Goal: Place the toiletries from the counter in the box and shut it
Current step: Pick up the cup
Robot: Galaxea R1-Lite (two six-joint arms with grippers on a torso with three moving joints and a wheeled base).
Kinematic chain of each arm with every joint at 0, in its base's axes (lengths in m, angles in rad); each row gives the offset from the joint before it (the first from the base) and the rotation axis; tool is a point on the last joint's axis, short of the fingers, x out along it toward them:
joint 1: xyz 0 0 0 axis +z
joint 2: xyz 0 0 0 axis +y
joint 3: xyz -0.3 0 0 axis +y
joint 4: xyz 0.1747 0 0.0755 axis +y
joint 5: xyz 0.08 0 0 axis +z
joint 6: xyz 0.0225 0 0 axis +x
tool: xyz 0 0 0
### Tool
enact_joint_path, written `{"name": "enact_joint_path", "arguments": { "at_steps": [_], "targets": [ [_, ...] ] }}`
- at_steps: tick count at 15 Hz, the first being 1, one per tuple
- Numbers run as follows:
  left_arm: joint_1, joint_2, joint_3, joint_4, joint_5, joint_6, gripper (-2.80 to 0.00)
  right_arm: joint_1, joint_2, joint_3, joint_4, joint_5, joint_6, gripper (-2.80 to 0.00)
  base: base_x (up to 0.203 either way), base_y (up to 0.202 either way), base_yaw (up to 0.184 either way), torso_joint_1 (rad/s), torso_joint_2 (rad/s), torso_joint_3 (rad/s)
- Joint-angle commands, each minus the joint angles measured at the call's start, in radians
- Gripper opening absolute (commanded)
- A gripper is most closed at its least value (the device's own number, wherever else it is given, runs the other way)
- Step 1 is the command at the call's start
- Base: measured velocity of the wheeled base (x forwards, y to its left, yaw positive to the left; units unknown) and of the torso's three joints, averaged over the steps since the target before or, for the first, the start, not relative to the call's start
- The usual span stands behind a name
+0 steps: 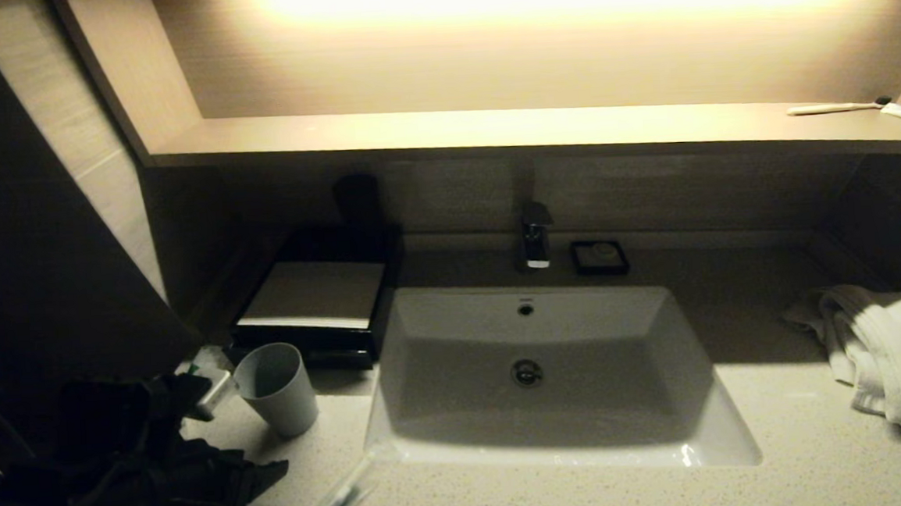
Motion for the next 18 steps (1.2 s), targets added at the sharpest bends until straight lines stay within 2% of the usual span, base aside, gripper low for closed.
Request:
{"name": "enact_joint_path", "arguments": {
  "at_steps": [1,6,14,18],
  "targets": [
    [0.0,0.026,0.0,-0.029,-0.001,0.001,0.0,0.0,0.0,0.0,0.0,0.0,0.0,-2.8,0.0,0.0,0.0,0.0,0.0,0.0],
    [0.0,0.091,0.012,-0.182,-0.002,0.001,0.0,0.0,0.0,0.0,0.0,0.0,0.0,-2.8,0.0,0.0,0.0,0.0,0.0,0.0],
    [0.0,0.163,-0.001,-0.296,-0.002,0.0,0.0,0.0,0.0,0.0,0.0,0.0,0.0,-2.8,0.0,0.0,0.0,0.0,0.0,0.0],
    [0.0,0.179,-0.037,-0.308,0.0,0.0,0.0,0.0,0.0,0.0,0.0,0.0,0.0,-2.8,0.0,0.0,0.0,0.0,0.0,0.0]
  ]
}}
